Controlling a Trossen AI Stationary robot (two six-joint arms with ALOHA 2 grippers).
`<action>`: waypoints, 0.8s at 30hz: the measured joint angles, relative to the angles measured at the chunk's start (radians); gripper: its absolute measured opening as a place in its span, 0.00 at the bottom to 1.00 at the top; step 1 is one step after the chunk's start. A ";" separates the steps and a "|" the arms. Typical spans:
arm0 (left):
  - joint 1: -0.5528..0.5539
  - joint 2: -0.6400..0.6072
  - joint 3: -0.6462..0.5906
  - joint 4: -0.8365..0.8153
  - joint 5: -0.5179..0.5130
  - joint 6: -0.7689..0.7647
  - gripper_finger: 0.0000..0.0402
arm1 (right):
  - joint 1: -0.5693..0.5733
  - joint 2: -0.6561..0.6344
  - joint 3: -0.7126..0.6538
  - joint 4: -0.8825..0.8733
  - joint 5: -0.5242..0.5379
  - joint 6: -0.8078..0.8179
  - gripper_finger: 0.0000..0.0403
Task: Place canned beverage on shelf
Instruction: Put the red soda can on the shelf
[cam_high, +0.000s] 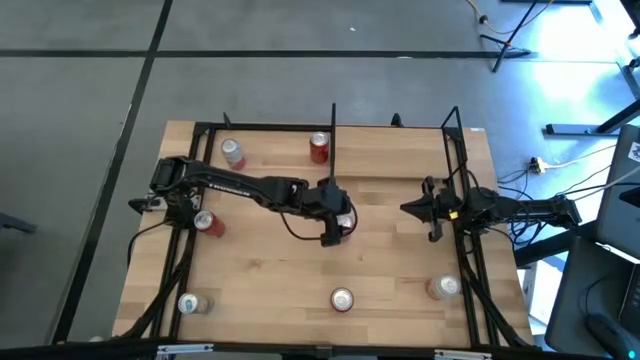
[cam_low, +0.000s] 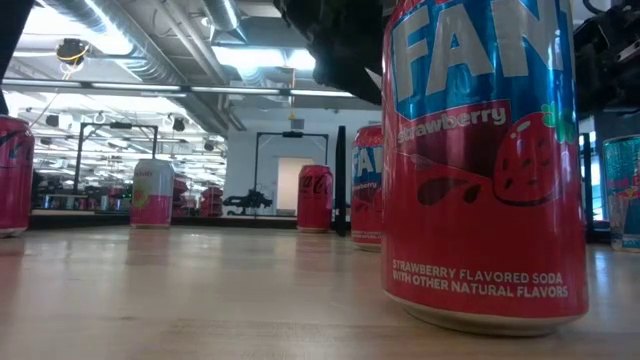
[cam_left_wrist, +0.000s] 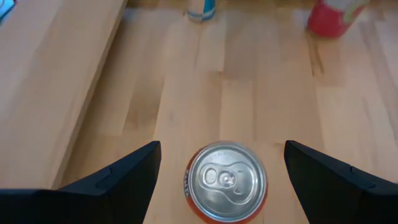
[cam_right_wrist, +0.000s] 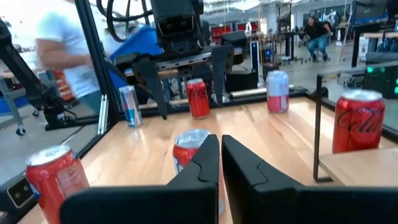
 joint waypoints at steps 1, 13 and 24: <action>0.000 0.005 -0.001 -0.004 0.003 -0.001 0.80 | 0.000 0.000 0.000 -0.006 0.000 0.000 0.02; 0.001 0.093 -0.002 -0.006 0.037 0.001 0.80 | 0.000 0.000 0.000 0.005 0.000 0.000 0.02; 0.008 0.124 -0.002 -0.006 0.084 0.002 0.74 | 0.000 0.000 0.000 0.001 0.000 -0.001 0.02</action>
